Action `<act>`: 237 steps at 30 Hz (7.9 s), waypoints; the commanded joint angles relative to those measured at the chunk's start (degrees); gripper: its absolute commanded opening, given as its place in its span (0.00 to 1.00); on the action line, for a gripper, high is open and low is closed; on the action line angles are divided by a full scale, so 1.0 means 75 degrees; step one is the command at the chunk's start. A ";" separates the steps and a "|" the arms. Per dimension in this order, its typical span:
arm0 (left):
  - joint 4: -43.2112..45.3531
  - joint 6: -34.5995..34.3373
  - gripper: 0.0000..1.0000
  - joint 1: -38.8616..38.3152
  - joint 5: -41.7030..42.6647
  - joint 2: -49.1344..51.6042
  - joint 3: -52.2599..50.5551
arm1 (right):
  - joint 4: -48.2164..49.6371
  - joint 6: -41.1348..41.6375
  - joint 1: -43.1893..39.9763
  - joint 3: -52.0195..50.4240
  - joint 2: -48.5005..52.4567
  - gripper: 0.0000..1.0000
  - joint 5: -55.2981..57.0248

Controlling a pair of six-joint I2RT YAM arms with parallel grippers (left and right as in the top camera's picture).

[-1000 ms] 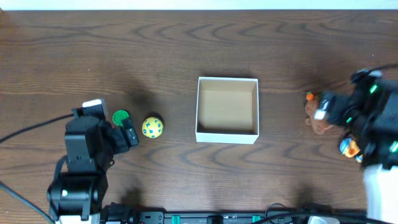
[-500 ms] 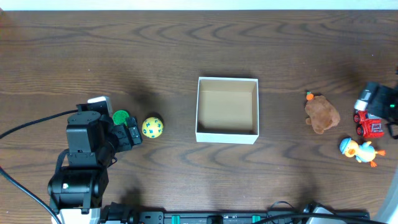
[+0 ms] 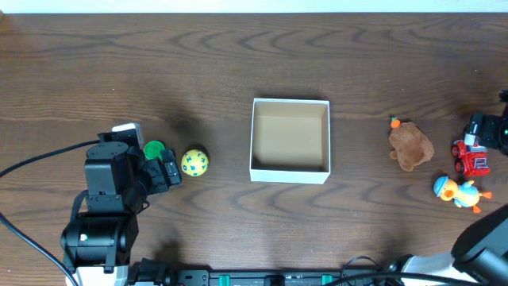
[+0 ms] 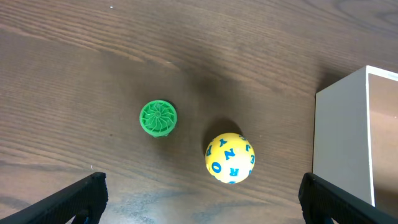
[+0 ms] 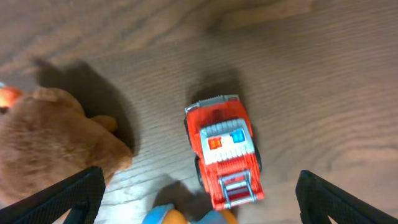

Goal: Pack container
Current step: 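Move the right gripper over the red fire truck and grasp it, then carry the red fire truck into the white box and release, then move the right gripper to the brown plush bear and grasp it, then lift the brown bear into the white box and release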

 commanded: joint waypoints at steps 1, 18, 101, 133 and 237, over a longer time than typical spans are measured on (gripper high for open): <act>-0.0026 -0.0119 0.98 0.0026 0.0052 0.0000 0.0154 | 0.0067 -0.0714 -0.0044 0.0108 0.0423 0.99 0.0000; -0.0023 -0.0119 0.98 0.0026 0.0052 0.0000 0.0154 | 0.0740 -0.0895 -0.0175 0.0105 0.1626 0.97 0.0294; -0.0286 -0.0119 0.98 0.0026 0.0055 0.0000 0.0149 | 0.0032 0.6936 0.8387 0.0076 -0.2853 0.01 0.2177; -0.0312 -0.0119 0.98 0.0026 0.0055 0.0000 0.0149 | 0.1046 0.6100 0.8230 0.0149 0.1498 0.60 0.2101; -0.0513 -0.0117 0.98 0.0026 0.0055 0.0000 0.0149 | 0.1722 0.8705 0.9573 -0.0122 0.1148 0.56 0.1064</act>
